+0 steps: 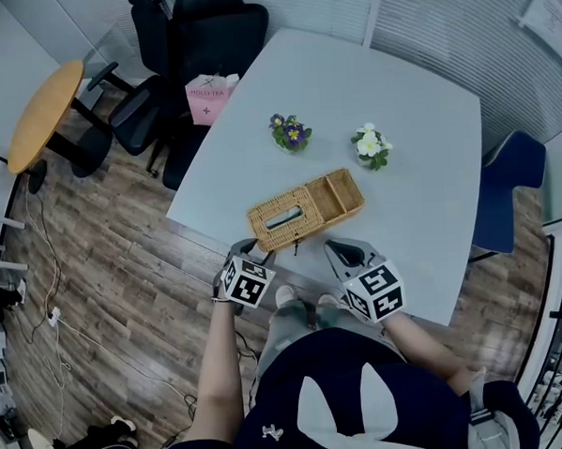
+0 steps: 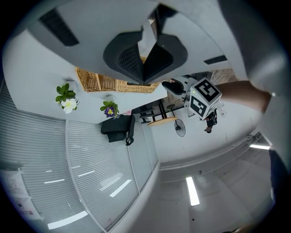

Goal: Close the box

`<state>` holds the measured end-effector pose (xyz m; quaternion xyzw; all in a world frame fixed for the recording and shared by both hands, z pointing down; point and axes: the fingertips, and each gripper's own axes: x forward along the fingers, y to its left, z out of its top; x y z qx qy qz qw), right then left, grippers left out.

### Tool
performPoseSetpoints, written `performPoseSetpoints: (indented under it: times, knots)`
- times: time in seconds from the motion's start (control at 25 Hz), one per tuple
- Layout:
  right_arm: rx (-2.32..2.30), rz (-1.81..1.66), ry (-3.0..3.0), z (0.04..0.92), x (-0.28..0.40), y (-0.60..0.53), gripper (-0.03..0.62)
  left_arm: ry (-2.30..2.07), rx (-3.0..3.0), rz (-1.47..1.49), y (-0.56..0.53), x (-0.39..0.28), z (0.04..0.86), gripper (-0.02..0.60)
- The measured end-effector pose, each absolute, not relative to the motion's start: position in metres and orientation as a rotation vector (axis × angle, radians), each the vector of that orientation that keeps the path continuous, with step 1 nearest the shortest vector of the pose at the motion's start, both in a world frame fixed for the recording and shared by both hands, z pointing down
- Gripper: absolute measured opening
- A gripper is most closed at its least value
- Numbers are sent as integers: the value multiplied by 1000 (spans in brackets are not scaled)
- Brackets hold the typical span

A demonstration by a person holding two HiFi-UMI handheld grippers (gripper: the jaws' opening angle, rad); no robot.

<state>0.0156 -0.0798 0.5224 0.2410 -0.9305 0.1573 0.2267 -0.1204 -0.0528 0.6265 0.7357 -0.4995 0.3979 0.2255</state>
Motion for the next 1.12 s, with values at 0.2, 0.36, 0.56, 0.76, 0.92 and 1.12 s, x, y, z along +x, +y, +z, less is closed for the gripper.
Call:
performPoseSetpoints:
  times: [0.2,0.36,0.56,0.76,0.92,1.12]
  knots:
    - [664,426,-2561,523,17,-79,5,-1434,2018,983,-50,-124,614,187]
    - [659,422,-2564,522,17,-78,5,-1492,2006,865,-46,-124,600,186]
    - [637,416,-2576,519,14,-74,5,-1551,1994,722,-42,-120,580,167]
    - [620,410,-2593,515,9,-70,5,-1634,1988,620,-40,-114,562,87]
    - [614,408,-2607,511,7,-67,5,-1658,2000,584,-38,-103,552,38]
    - [604,402,-2620,507,5,-63,3,-1669,2007,594,-36,-91,538,26]
